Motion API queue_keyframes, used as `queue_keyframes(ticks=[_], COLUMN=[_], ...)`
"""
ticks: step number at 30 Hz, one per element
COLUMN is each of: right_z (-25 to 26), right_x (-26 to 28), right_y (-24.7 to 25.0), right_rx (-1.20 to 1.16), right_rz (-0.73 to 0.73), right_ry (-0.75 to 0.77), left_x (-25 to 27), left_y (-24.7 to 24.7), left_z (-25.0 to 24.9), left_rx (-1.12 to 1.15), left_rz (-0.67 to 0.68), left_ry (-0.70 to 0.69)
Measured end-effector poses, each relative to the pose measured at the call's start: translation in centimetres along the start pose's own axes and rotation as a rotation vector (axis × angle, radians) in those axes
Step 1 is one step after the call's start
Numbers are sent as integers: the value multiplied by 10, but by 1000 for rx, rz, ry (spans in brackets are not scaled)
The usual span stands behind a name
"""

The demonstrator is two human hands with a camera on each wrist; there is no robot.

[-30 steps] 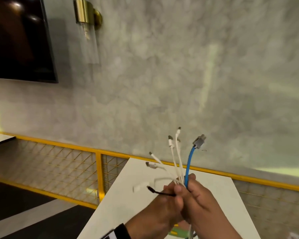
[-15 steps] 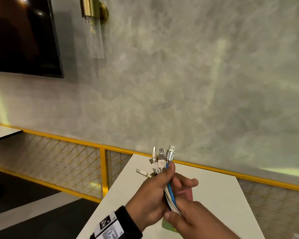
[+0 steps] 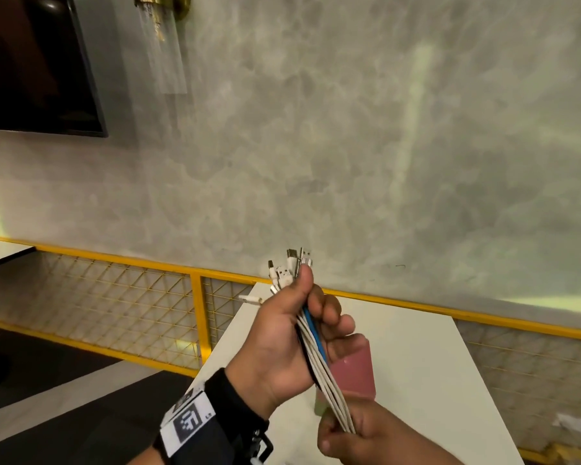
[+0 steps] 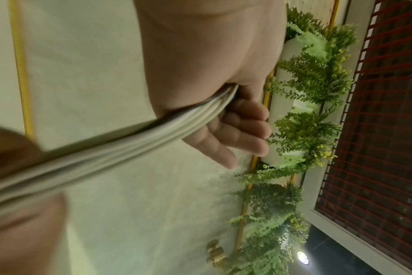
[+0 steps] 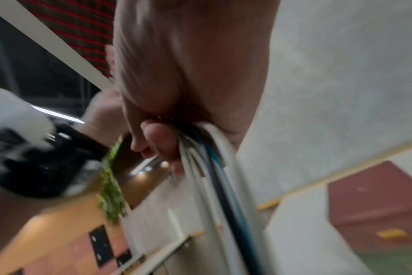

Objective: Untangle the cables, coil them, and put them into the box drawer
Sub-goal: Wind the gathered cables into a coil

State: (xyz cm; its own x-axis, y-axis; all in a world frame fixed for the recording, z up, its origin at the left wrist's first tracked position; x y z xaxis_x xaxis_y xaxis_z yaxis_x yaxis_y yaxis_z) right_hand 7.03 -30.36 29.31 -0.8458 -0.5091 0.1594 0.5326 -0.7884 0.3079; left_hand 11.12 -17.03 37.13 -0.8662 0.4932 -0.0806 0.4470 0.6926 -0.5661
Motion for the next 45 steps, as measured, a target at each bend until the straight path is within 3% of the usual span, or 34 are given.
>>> queue_keyframes(ticks=[4,6,8,10,12,14,17,20,23,27,33,36,38,40,43,45], right_z=[-37,-42,-27,-5,14,23,27,33,36,33,28,24,23,19,4,-17], right_x=[-4,-11,-12,-11,-12,-12,-10,-7,-9,-10,-5,-2,0,-1,1,3], right_y=[28,50,63,68,68,68,67,60,43,14,-10,-13,-13,-14,-16,-19], right_rx=[138,263,325,405,500,496,345,183,234,256,377,459,420,231,-37,-14], right_rz=[-146,-219,-285,-332,-345,-372,-394,-391,-410,-427,-522,-501,-484,-480,-436,-377], right_ry=[-139,-125,-124,-117,-93,-67,-45,4,101,236,193,175,213,276,156,41], left_x=[21,31,35,31,22,14,7,2,-4,-9,-8,-6,-6,-11,-20,-26], left_y=[-1,5,13,24,33,37,41,45,46,32,23,22,23,26,35,41], left_z=[11,32,49,56,58,57,51,50,57,56,62,62,59,56,47,33], left_rx=[-109,-268,-440,-659,-897,-1045,-982,-1084,-903,-384,-354,-369,-364,-364,-324,-258], left_rz=[396,495,509,403,244,97,-84,-262,-390,-299,-197,-148,-145,-171,-243,-296], left_ry=[114,262,429,517,484,347,172,56,18,174,270,295,244,157,14,-80])
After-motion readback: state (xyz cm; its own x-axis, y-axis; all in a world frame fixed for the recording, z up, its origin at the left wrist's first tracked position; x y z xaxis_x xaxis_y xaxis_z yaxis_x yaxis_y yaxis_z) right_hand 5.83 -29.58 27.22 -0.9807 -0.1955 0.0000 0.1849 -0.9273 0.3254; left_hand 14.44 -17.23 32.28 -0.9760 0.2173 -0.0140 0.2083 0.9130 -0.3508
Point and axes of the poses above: each hand's wrist, its own x-axis away from the middle knuckle, its own y-axis out of the back of the hand, z = x × y, the point moved 2 cm from there along -x, towards the middle knuckle, and after that the axes turned 14 degrees about -x, right-handed, at the moved point
